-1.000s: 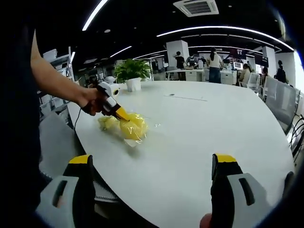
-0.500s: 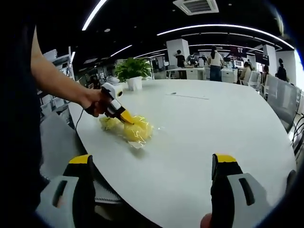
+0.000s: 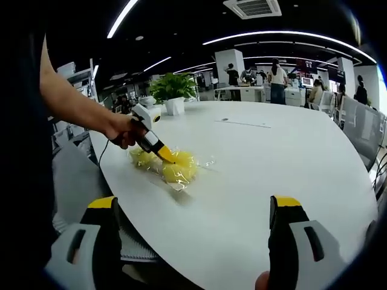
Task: Compare the silicone blocks by pressing each to a similar depth, holding the contact briefly, and releasing to observe deformation and rebound differences across the visible hardness samples.
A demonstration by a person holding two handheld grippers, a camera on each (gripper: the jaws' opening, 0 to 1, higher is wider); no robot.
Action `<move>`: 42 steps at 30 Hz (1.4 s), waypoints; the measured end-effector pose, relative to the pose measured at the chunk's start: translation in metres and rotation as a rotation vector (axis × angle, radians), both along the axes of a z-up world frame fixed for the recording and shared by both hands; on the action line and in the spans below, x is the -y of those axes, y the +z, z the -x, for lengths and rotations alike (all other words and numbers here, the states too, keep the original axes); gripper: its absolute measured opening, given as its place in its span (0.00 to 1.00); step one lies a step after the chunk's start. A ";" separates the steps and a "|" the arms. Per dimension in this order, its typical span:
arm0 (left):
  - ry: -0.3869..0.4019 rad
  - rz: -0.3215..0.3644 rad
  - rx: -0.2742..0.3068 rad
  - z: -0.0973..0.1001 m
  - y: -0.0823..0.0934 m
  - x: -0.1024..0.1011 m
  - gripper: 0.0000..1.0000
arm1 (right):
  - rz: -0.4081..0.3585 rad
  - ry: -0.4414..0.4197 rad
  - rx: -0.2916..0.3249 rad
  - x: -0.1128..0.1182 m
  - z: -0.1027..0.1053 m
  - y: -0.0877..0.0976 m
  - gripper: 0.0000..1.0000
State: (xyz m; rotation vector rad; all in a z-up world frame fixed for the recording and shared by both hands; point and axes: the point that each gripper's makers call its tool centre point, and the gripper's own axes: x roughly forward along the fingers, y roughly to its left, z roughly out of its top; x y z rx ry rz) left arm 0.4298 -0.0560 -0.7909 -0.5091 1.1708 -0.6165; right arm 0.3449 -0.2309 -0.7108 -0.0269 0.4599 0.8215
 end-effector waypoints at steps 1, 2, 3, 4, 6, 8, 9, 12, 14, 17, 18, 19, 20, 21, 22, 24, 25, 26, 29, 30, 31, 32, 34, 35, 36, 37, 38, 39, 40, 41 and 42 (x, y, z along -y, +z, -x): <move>0.012 -0.008 -0.014 0.000 -0.001 0.000 0.02 | -0.002 -0.001 0.001 0.000 0.000 0.000 0.97; 0.017 -0.017 -0.024 0.000 -0.002 0.000 0.02 | -0.005 -0.003 0.002 0.000 0.000 0.001 0.97; 0.015 -0.031 -0.024 0.001 -0.002 0.000 0.03 | -0.008 -0.005 0.004 -0.001 0.000 0.001 0.97; 0.011 -0.044 -0.023 0.000 -0.004 0.000 0.03 | -0.011 -0.010 0.004 -0.001 -0.001 0.001 0.97; 0.018 -0.057 -0.030 0.000 -0.007 -0.002 0.03 | -0.012 -0.013 0.003 -0.001 0.000 0.001 0.97; 0.023 -0.063 -0.031 0.000 -0.007 -0.003 0.04 | -0.009 -0.010 0.003 -0.002 0.000 0.003 0.97; 0.022 -0.066 -0.029 0.001 -0.007 -0.003 0.04 | -0.009 -0.009 0.004 -0.003 0.000 0.004 0.97; 0.029 -0.070 -0.024 0.001 -0.008 -0.004 0.04 | -0.011 -0.004 0.008 -0.004 -0.001 0.008 0.97; 0.023 -0.074 -0.017 0.001 -0.008 -0.004 0.05 | -0.006 -0.001 0.016 -0.004 -0.003 0.009 0.97; 0.016 -0.067 -0.018 0.001 -0.008 -0.004 0.06 | -0.011 -0.018 0.022 -0.002 -0.007 0.010 0.97; 0.006 -0.070 -0.013 0.001 -0.008 -0.004 0.06 | -0.013 -0.024 0.024 -0.001 -0.007 0.011 0.97; -0.005 -0.071 -0.004 0.001 -0.007 -0.004 0.07 | -0.013 -0.026 0.026 -0.001 -0.007 0.011 0.97; -0.004 -0.065 -0.007 0.001 -0.007 -0.004 0.07 | -0.011 -0.026 0.028 -0.002 -0.006 0.011 0.97; -0.009 -0.048 -0.007 0.001 -0.005 -0.003 0.08 | -0.013 -0.024 0.030 -0.004 -0.004 0.013 0.97; -0.016 -0.031 0.002 0.001 -0.003 -0.003 0.10 | -0.013 -0.019 0.031 -0.006 -0.002 0.013 0.97; -0.107 -0.101 0.200 -0.010 -0.002 -0.009 0.20 | -0.004 -0.006 0.029 -0.009 0.001 0.012 0.97; -0.087 -0.128 0.181 -0.008 -0.003 -0.014 0.28 | -0.002 -0.003 0.029 -0.010 0.001 0.012 0.97; -0.057 -0.082 0.196 -0.009 0.003 -0.009 0.39 | -0.001 -0.002 0.030 -0.010 0.002 0.013 0.97; 0.002 -0.023 0.257 -0.020 0.021 -0.009 0.69 | -0.012 -0.015 0.035 -0.009 -0.001 0.018 0.97; -0.003 -0.026 0.283 -0.023 0.025 -0.010 0.75 | -0.019 -0.021 0.036 -0.009 -0.001 0.019 0.97; -0.010 -0.017 0.315 -0.024 0.033 -0.010 0.81 | -0.027 -0.030 0.036 -0.008 -0.003 0.020 0.97; -0.005 -0.016 0.320 -0.024 0.038 -0.011 0.87 | -0.031 -0.033 0.036 -0.009 -0.003 0.021 0.97; -0.018 0.031 0.424 -0.029 0.061 -0.007 0.98 | -0.038 -0.038 0.039 -0.010 -0.003 0.023 0.97; -0.030 0.034 0.479 -0.032 0.072 -0.008 0.99 | -0.039 -0.038 0.043 -0.012 -0.003 0.024 0.97; -0.058 0.021 0.595 -0.036 0.088 -0.011 1.00 | -0.041 -0.039 0.047 -0.014 -0.004 0.025 0.97; -0.091 0.016 0.650 -0.035 0.096 -0.013 1.00 | -0.041 -0.040 0.051 -0.014 -0.004 0.026 0.97; -0.109 0.019 0.687 -0.033 0.108 -0.016 1.00 | -0.041 -0.043 0.056 -0.015 -0.005 0.027 0.97; -0.104 0.027 0.673 -0.031 0.112 -0.019 1.00 | -0.039 -0.045 0.058 -0.015 -0.006 0.027 0.97; -0.099 0.034 0.650 -0.029 0.116 -0.026 1.00 | -0.032 -0.047 0.061 -0.015 -0.006 0.028 0.97; -0.096 0.034 0.651 -0.028 0.120 -0.031 1.00 | -0.028 -0.050 0.064 -0.015 -0.007 0.029 0.97; -0.085 0.009 0.687 -0.031 0.127 -0.041 1.00 | -0.021 -0.054 0.065 -0.014 -0.008 0.031 0.97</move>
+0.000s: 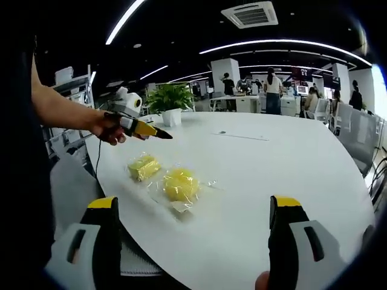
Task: Compare the silicone blocks by pressing each to a similar depth, holding the contact briefly, and releasing to observe deformation and rebound differences across the visible hardness samples.
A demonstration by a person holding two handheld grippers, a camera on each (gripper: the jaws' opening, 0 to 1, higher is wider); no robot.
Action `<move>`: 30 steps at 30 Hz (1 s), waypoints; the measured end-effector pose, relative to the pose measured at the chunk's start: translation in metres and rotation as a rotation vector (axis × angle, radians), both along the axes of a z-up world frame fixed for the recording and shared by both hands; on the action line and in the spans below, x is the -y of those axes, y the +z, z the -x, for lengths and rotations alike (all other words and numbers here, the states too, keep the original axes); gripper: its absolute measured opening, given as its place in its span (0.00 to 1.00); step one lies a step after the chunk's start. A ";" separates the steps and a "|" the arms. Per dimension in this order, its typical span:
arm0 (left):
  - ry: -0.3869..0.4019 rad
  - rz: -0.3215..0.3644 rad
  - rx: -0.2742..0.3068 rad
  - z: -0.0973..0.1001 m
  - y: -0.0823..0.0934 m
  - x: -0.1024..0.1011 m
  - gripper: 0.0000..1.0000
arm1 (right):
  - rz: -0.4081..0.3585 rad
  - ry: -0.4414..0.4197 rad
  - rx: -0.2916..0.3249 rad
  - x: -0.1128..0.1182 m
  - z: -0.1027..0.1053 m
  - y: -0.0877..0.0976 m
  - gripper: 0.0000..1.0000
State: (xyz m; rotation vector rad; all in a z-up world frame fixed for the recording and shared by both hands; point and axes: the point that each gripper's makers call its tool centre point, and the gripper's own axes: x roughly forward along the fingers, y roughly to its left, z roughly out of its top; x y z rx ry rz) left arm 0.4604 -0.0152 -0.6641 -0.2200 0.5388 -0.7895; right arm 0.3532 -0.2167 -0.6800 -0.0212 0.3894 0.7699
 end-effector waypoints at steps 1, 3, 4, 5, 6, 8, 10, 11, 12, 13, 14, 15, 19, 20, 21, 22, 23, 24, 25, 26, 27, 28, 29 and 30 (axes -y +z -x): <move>0.000 -0.021 0.038 0.000 0.005 -0.007 1.00 | 0.006 -0.004 0.000 0.001 -0.001 0.001 0.97; -0.010 -0.064 0.124 0.002 0.016 -0.021 1.00 | 0.010 -0.014 0.009 0.003 -0.005 0.008 0.97; -0.015 -0.070 0.153 0.003 0.021 -0.026 1.00 | 0.011 -0.018 0.012 0.004 -0.007 0.010 0.97; -0.014 -0.062 0.175 0.005 0.026 -0.030 1.00 | 0.015 -0.021 0.015 0.005 -0.009 0.012 0.97; -0.017 -0.066 0.192 0.006 0.029 -0.035 1.00 | 0.022 -0.025 0.024 0.007 -0.012 0.016 0.97; -0.016 -0.077 0.206 0.011 0.035 -0.047 1.00 | 0.022 -0.038 0.033 0.009 -0.016 0.022 0.97; -0.019 -0.096 0.228 0.016 0.040 -0.058 1.00 | 0.014 -0.051 0.043 0.011 -0.020 0.027 0.97; -0.016 -0.113 0.259 0.018 0.044 -0.066 1.00 | 0.012 -0.053 0.048 0.011 -0.021 0.029 0.97; -0.010 -0.125 0.264 0.020 0.045 -0.072 1.00 | 0.014 -0.052 0.048 0.010 -0.020 0.029 0.97; 0.000 -0.139 0.264 0.021 0.044 -0.078 1.00 | 0.023 -0.049 0.050 0.009 -0.020 0.028 0.97; 0.017 -0.160 0.264 0.025 0.042 -0.087 1.00 | 0.025 -0.047 0.050 0.009 -0.020 0.028 0.97; 0.041 -0.172 0.262 0.027 0.040 -0.098 1.00 | 0.022 -0.047 0.046 0.009 -0.020 0.026 0.97; 0.141 -0.147 0.225 0.038 0.030 -0.129 1.00 | 0.016 -0.044 0.041 0.009 -0.019 0.025 0.97; 0.153 -0.145 0.227 0.043 0.027 -0.137 1.00 | 0.015 -0.044 0.040 0.009 -0.019 0.025 0.97; 0.164 -0.145 0.221 0.047 0.024 -0.141 1.00 | 0.015 -0.044 0.023 0.012 -0.020 0.021 0.97; 0.178 -0.145 0.211 0.051 0.021 -0.144 1.00 | 0.009 -0.046 0.013 0.012 -0.020 0.019 0.97; 0.189 -0.148 0.202 0.055 0.018 -0.147 1.00 | 0.007 -0.047 0.011 0.013 -0.021 0.019 0.97; 0.201 -0.168 0.193 0.060 0.011 -0.155 1.00 | 0.006 -0.045 0.011 0.014 -0.022 0.018 0.97; 0.219 -0.171 0.184 0.063 0.009 -0.159 1.00 | 0.010 -0.042 0.007 0.014 -0.023 0.017 0.97; 0.239 -0.149 0.176 0.067 0.008 -0.163 1.00 | 0.014 -0.038 0.001 0.015 -0.024 0.015 0.97; 0.249 -0.137 0.180 0.069 0.008 -0.165 1.00 | 0.012 -0.032 0.000 0.015 -0.024 0.014 0.97; 0.261 -0.139 0.187 0.072 0.005 -0.169 1.00 | 0.014 -0.027 -0.006 0.015 -0.024 0.013 0.97; 0.269 -0.140 0.179 0.074 0.003 -0.171 1.00 | 0.018 -0.025 -0.012 0.015 -0.024 0.011 0.97; 0.275 -0.139 0.170 0.076 0.001 -0.173 1.00 | 0.016 -0.023 -0.006 0.015 -0.024 0.012 0.97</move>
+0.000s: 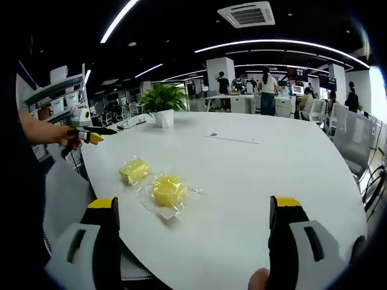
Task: Compare the silicone blocks by pressing each to a similar depth, holding the contact briefly, and releasing to observe deformation and rebound differences across the visible hardness samples.
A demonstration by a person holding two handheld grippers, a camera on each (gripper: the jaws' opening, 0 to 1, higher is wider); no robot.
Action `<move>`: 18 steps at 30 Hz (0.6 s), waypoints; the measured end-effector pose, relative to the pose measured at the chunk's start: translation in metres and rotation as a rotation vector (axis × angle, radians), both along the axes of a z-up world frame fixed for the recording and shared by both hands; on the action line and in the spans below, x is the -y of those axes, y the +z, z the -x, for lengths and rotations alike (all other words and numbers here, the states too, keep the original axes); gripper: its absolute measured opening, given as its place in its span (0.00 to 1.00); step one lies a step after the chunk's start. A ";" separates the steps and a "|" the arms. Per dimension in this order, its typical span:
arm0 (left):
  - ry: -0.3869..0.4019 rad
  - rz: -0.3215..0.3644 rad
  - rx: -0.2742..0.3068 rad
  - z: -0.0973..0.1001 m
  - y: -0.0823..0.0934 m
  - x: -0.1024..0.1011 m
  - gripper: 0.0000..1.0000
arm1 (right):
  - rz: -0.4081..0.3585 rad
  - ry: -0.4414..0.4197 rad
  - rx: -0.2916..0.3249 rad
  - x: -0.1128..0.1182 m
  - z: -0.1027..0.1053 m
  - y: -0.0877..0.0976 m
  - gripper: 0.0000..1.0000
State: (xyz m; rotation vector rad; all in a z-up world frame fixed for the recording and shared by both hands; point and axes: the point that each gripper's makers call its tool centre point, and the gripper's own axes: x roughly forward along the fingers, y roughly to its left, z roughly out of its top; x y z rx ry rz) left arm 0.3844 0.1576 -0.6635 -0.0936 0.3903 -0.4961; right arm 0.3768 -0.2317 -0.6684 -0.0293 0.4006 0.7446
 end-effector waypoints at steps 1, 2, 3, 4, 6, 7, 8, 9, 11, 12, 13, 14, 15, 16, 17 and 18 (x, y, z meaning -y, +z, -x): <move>0.004 -0.004 -0.003 0.003 -0.003 -0.001 1.00 | -0.003 0.000 0.006 0.000 0.000 0.001 0.97; 0.004 -0.006 -0.005 0.004 -0.004 -0.002 1.00 | -0.001 -0.004 0.005 0.001 0.000 0.001 0.97; 0.004 -0.005 -0.011 0.006 -0.007 -0.002 1.00 | 0.013 -0.016 0.007 0.004 -0.001 -0.001 0.97; 0.000 -0.010 -0.011 0.008 -0.009 -0.003 1.00 | 0.023 -0.027 0.017 0.007 -0.003 -0.001 0.97; -0.011 -0.023 -0.014 0.011 -0.014 -0.005 1.00 | 0.009 -0.044 0.004 0.009 -0.003 -0.001 0.97; -0.013 -0.011 -0.031 0.014 -0.016 -0.006 1.00 | 0.010 -0.056 0.002 0.011 -0.003 -0.002 0.97; -0.013 -0.001 -0.037 0.016 -0.017 -0.007 1.00 | 0.010 -0.060 0.004 0.011 -0.002 -0.002 0.97; -0.012 0.002 -0.037 0.017 -0.018 -0.011 1.00 | 0.004 -0.063 0.000 0.010 -0.001 -0.002 0.97; -0.001 0.012 -0.039 0.017 -0.020 -0.022 1.00 | 0.006 -0.063 -0.006 0.007 0.001 -0.003 0.97; 0.008 0.028 -0.040 0.019 -0.020 -0.023 1.00 | 0.015 -0.061 -0.006 0.007 0.002 -0.005 0.97; 0.014 0.033 -0.051 0.019 -0.020 -0.025 1.00 | 0.021 -0.065 -0.007 0.007 0.002 -0.008 0.97; 0.007 0.004 -0.073 0.022 -0.024 -0.026 1.00 | 0.023 -0.069 -0.013 0.007 0.003 -0.010 0.97; -0.015 -0.040 -0.073 0.024 -0.025 -0.026 1.00 | 0.021 -0.084 -0.023 0.008 0.003 -0.011 0.97; -0.034 -0.063 -0.057 0.023 -0.023 -0.026 1.00 | 0.021 -0.089 -0.020 0.008 0.004 -0.011 0.97; -0.046 -0.063 -0.035 0.022 -0.020 -0.024 1.00 | 0.019 -0.092 -0.017 0.008 0.004 -0.011 0.97; -0.039 -0.042 -0.034 0.022 -0.017 -0.022 1.00 | 0.015 -0.094 -0.020 0.006 0.005 -0.010 0.97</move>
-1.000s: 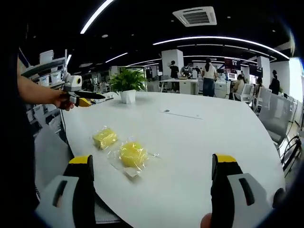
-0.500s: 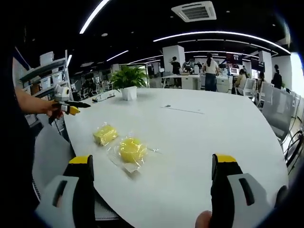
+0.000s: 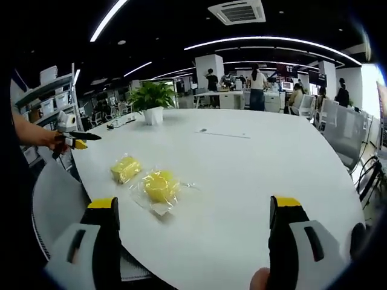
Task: Compare the silicone blocks by pressing each to a similar depth, holding the contact briefly, and releasing to observe deformation and rebound differences across the visible hardness samples.
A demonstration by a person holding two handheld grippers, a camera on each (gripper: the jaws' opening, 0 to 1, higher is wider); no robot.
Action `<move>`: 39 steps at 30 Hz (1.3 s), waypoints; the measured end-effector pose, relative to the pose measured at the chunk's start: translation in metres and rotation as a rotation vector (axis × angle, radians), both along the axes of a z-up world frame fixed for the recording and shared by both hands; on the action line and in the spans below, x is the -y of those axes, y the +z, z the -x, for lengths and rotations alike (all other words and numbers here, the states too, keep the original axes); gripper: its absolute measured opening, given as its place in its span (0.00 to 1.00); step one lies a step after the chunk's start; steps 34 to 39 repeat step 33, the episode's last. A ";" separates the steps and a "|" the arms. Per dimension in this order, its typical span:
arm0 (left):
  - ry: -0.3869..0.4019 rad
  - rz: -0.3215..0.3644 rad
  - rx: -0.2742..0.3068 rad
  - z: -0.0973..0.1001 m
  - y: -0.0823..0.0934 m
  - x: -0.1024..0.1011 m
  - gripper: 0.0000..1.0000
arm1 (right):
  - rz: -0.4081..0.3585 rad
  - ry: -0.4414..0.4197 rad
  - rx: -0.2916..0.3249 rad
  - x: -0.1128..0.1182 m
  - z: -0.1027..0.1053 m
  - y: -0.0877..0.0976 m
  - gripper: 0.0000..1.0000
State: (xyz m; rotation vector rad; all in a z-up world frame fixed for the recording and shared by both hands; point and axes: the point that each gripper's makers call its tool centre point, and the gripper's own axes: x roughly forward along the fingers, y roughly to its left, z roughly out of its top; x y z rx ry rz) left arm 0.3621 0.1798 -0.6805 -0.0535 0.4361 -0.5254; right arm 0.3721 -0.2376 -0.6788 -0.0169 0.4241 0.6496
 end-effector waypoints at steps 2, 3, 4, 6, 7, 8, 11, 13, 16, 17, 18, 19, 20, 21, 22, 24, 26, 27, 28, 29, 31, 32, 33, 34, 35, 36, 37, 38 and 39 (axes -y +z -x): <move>0.008 0.021 -0.014 -0.002 -0.001 -0.003 1.00 | 0.008 -0.003 -0.004 -0.002 0.002 -0.001 0.97; 0.008 0.017 -0.014 -0.002 -0.001 -0.004 1.00 | 0.009 -0.003 -0.005 -0.003 0.003 0.000 0.97; 0.006 0.014 -0.012 -0.001 -0.001 -0.004 1.00 | 0.007 -0.003 -0.008 -0.004 0.004 0.000 0.97; 0.001 0.012 -0.005 0.001 0.000 -0.003 1.00 | 0.007 0.001 -0.007 -0.006 0.006 0.001 0.97; -0.004 0.011 -0.003 0.003 0.000 -0.003 1.00 | 0.011 0.004 -0.006 -0.007 0.006 0.001 0.97; -0.012 0.011 -0.002 0.006 -0.001 -0.001 1.00 | 0.015 0.008 -0.007 -0.007 0.006 -0.001 0.97; -0.008 0.022 -0.006 0.010 -0.003 -0.004 1.00 | 0.017 0.007 -0.016 -0.007 0.006 -0.004 0.97; -0.003 0.021 -0.019 0.012 -0.008 -0.006 1.00 | 0.050 0.021 -0.026 -0.007 0.008 -0.009 0.97; 0.005 0.032 -0.021 0.015 -0.009 -0.007 1.00 | 0.062 0.031 -0.021 -0.007 0.008 -0.010 0.97; 0.007 0.037 -0.019 0.016 -0.008 -0.006 1.00 | 0.041 0.023 -0.028 -0.007 0.007 -0.008 0.97; 0.010 0.039 -0.018 0.017 -0.008 -0.006 1.00 | 0.027 0.012 -0.033 -0.006 0.007 -0.007 0.97; 0.013 0.041 -0.019 0.017 -0.008 -0.006 1.00 | 0.008 -0.006 -0.037 -0.004 0.005 -0.006 0.97; 0.024 0.050 -0.024 0.016 -0.008 -0.008 1.00 | 0.007 -0.016 -0.041 -0.002 0.005 -0.006 0.97; 0.030 0.050 -0.025 0.016 -0.008 -0.009 1.00 | -0.018 -0.014 -0.053 -0.003 0.005 -0.006 0.97; 0.032 0.041 -0.023 0.016 -0.008 -0.010 1.00 | -0.007 -0.019 -0.055 -0.001 0.004 -0.006 0.97; 0.035 0.036 -0.026 0.015 -0.008 -0.011 1.00 | -0.003 -0.024 -0.046 0.000 0.004 -0.005 0.97; 0.035 0.052 -0.030 0.014 -0.005 -0.011 1.00 | -0.003 -0.021 -0.041 0.000 0.006 -0.002 0.97; 0.034 0.050 -0.027 0.013 -0.004 -0.011 1.00 | 0.004 -0.017 -0.037 -0.001 0.006 -0.002 0.97; 0.032 0.048 -0.024 0.012 -0.003 -0.011 1.00 | 0.012 -0.011 -0.033 -0.001 0.007 -0.001 0.97; 0.031 0.049 -0.024 0.011 -0.001 -0.011 1.00 | 0.014 -0.010 -0.030 -0.001 0.007 -0.001 0.97; 0.027 0.051 -0.024 0.011 0.000 -0.009 1.00 | 0.022 -0.012 -0.029 -0.001 0.008 -0.003 0.97; 0.023 0.052 -0.023 0.011 0.001 -0.008 1.00 | 0.029 -0.008 -0.029 -0.001 0.009 -0.004 0.97; 0.023 0.055 -0.025 0.011 0.001 -0.008 1.00 | 0.032 -0.005 -0.032 -0.002 0.010 -0.006 0.97; 0.023 0.055 -0.025 0.011 0.001 -0.008 1.00 | 0.032 -0.005 -0.032 -0.002 0.010 -0.006 0.97; 0.023 0.055 -0.025 0.011 0.001 -0.008 1.00 | 0.032 -0.005 -0.032 -0.002 0.010 -0.006 0.97; 0.023 0.055 -0.025 0.011 0.001 -0.008 1.00 | 0.032 -0.005 -0.032 -0.002 0.010 -0.006 0.97; 0.023 0.055 -0.025 0.011 0.001 -0.008 1.00 | 0.032 -0.005 -0.032 -0.002 0.010 -0.006 0.97; 0.023 0.055 -0.025 0.011 0.001 -0.008 1.00 | 0.032 -0.005 -0.032 -0.002 0.010 -0.006 0.97; 0.023 0.055 -0.025 0.011 0.001 -0.008 1.00 | 0.032 -0.005 -0.032 -0.002 0.010 -0.006 0.97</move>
